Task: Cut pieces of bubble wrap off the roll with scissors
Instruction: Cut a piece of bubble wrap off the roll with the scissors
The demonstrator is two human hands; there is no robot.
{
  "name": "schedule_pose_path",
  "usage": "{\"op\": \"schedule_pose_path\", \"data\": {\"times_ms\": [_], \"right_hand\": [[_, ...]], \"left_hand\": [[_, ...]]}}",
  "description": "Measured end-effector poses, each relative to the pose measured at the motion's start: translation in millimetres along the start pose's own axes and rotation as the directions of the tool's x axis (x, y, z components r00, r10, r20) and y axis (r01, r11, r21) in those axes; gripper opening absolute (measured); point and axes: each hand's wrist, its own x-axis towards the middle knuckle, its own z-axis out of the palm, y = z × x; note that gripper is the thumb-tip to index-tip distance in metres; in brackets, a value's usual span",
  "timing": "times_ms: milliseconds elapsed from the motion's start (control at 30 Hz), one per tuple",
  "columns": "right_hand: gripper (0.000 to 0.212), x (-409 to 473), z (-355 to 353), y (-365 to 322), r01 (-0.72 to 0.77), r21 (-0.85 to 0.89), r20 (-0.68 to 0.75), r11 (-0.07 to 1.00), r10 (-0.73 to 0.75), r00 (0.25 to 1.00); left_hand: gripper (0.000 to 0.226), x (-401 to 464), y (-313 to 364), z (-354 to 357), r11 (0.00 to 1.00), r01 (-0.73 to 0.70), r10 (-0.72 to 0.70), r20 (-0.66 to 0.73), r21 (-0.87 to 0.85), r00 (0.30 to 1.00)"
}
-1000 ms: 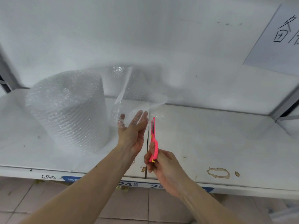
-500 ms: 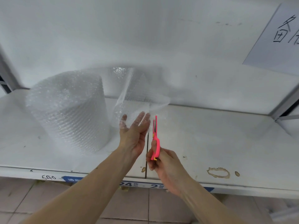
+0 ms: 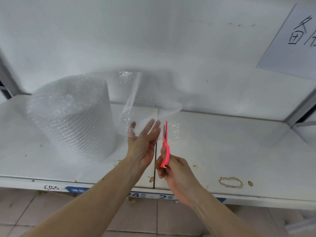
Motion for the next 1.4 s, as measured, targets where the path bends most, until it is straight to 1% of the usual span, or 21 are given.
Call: {"op": "schedule_pose_path", "data": {"times_ms": [300,600,800,867,933,1033,1200,1400], "right_hand": [[0.039,0.5,-2.8,0.0,0.03,-0.048,-0.041,0.998,-0.032,0.999],[0.041,1.2,-2.5,-0.8,0.041,-0.006,-0.07,0.999,-0.041,0.997],[0.041,1.1,-3.3,0.5,0.05,-0.039,-0.075,0.998,-0.053,0.996],[0.043,0.5,-2.6,1.2,0.047,-0.044,-0.074,0.998,-0.05,0.996],[0.045,0.1,-1.8,2.1,0.046,-0.05,-0.066,0.998,-0.049,0.997],[0.044,0.1,-0.2,3.2,0.052,-0.055,-0.053,0.997,-0.055,0.997],[0.042,4.1,0.7,2.2,0.064,0.01,-0.057,0.998,-0.064,0.996],[0.039,5.5,1.7,3.3,0.08,-0.023,-0.065,0.997,-0.082,0.995]], "left_hand": [[0.087,-0.7,-0.6,-1.1,1.0,-0.01,0.01,0.032,0.002,0.999],[0.084,-5.1,-4.8,-1.3,1.0,0.018,-0.018,0.049,-0.001,0.999],[0.084,-2.8,-3.3,-2.4,1.0,0.019,-0.019,0.05,-0.013,0.999],[0.081,-3.3,-2.6,-1.1,0.999,0.024,-0.023,0.034,-0.037,0.999],[0.078,-3.3,-2.6,0.3,0.998,0.023,-0.024,-0.012,-0.053,1.0],[0.074,-1.6,-3.2,0.3,0.998,0.022,-0.025,-0.05,-0.063,0.998],[0.069,-2.7,-5.7,-1.4,0.999,0.023,-0.024,-0.029,-0.041,0.999],[0.073,-2.1,-3.3,-1.7,0.999,0.007,-0.008,-0.031,-0.037,0.999]]}}
